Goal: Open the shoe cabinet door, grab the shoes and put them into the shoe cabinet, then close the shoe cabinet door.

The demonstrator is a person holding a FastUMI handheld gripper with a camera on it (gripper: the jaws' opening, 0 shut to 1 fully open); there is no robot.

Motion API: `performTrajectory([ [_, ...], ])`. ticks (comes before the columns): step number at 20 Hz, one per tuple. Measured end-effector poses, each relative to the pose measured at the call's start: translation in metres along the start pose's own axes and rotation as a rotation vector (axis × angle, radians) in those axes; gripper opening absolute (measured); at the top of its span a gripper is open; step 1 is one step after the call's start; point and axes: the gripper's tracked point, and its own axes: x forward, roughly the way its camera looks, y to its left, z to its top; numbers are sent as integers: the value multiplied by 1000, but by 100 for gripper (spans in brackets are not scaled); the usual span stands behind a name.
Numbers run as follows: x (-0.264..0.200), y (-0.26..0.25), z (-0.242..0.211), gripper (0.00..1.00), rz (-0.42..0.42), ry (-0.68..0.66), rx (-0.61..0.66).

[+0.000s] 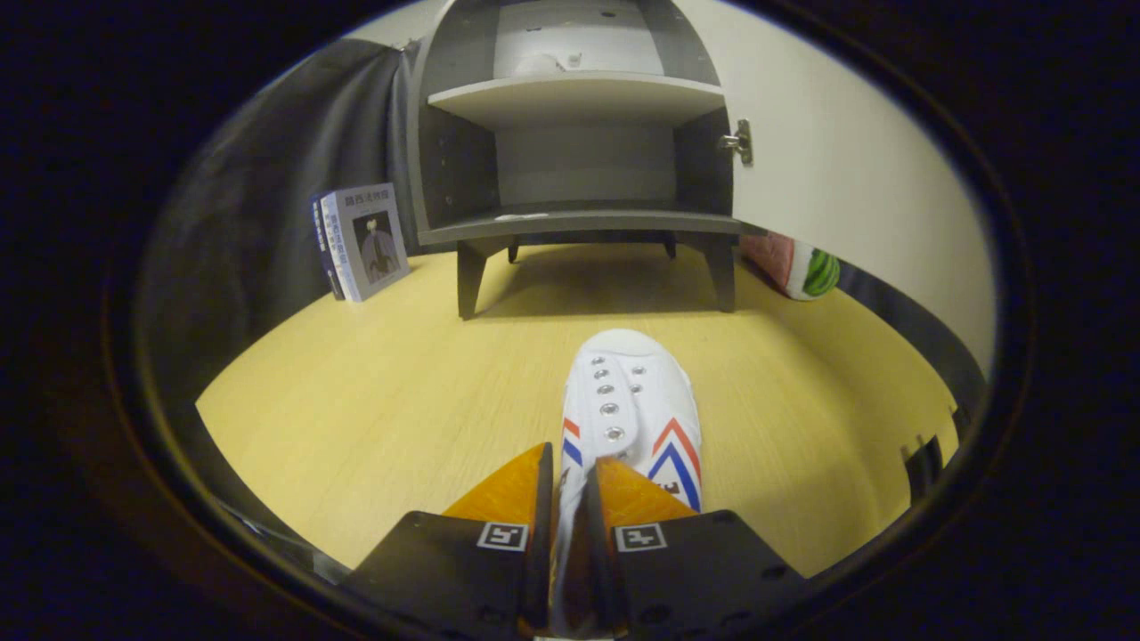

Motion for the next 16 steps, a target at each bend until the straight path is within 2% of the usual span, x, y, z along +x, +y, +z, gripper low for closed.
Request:
performTrajectory([
  [2, -18, 5, -5, 10, -10, 15, -36],
  [3, -8, 6, 0, 5, -10, 19, -32],
  [7, -8, 6, 14, 3, -30, 15, 1],
  [16, -29, 7, 98, 3, -48, -95, -7],
])
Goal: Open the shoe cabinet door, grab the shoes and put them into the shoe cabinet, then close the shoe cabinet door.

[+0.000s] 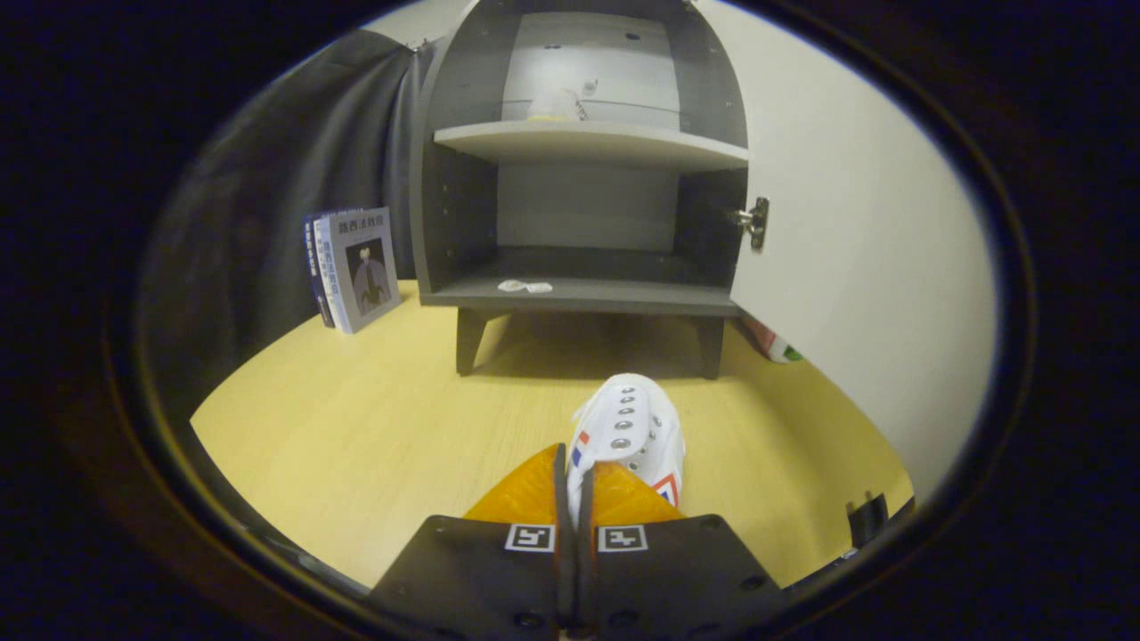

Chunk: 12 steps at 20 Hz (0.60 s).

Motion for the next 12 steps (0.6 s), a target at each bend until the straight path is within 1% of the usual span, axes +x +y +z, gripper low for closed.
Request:
performTrajectory([
  [7, -28, -15, 108, 3, -35, -159, -3],
  [12, -46, -22, 186, 3, -51, -248, -14],
])
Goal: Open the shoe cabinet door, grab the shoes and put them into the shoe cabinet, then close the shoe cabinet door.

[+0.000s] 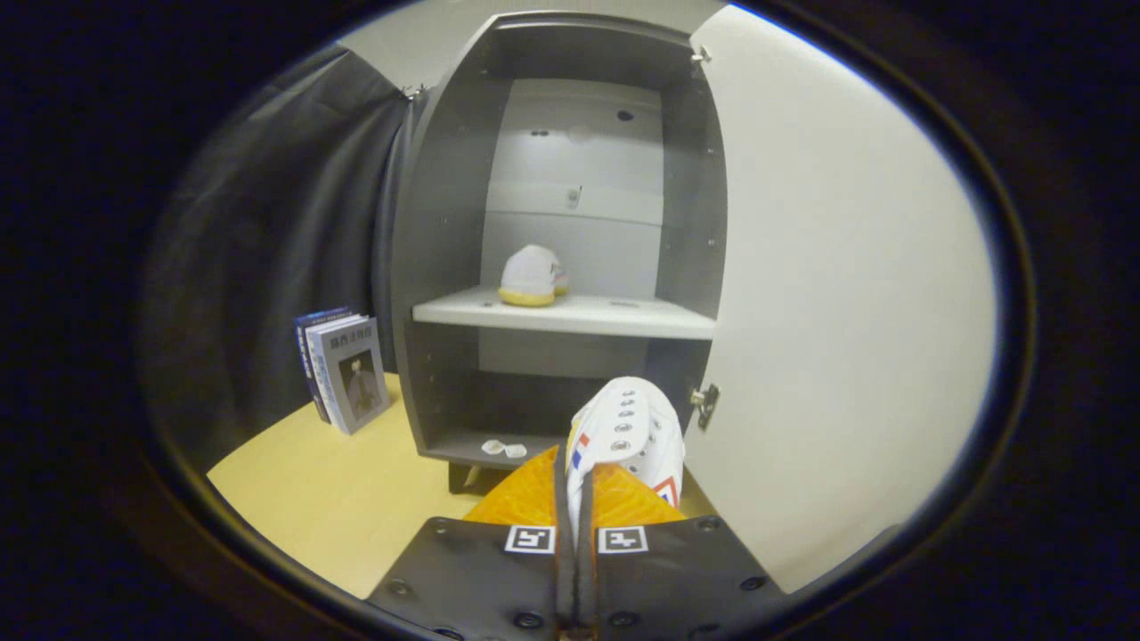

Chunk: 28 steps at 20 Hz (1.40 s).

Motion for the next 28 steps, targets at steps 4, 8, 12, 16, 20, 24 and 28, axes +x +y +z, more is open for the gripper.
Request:
performTrajectory([
  [4, 4, 1, 66, 3, -16, -83, -25],
  [8, 20, 8, 130, 3, -24, -171, -47],
  [12, 46, 15, 178, 3, -14, -238, -74],
  [16, 97, 13, 199, 3, 11, -235, -105],
  [20, 155, 13, 202, 3, 37, -186, -131],
  [24, 216, 8, 183, 3, 58, -104, -151],
  [28, 259, -1, 167, 4, 64, -43, -139],
])
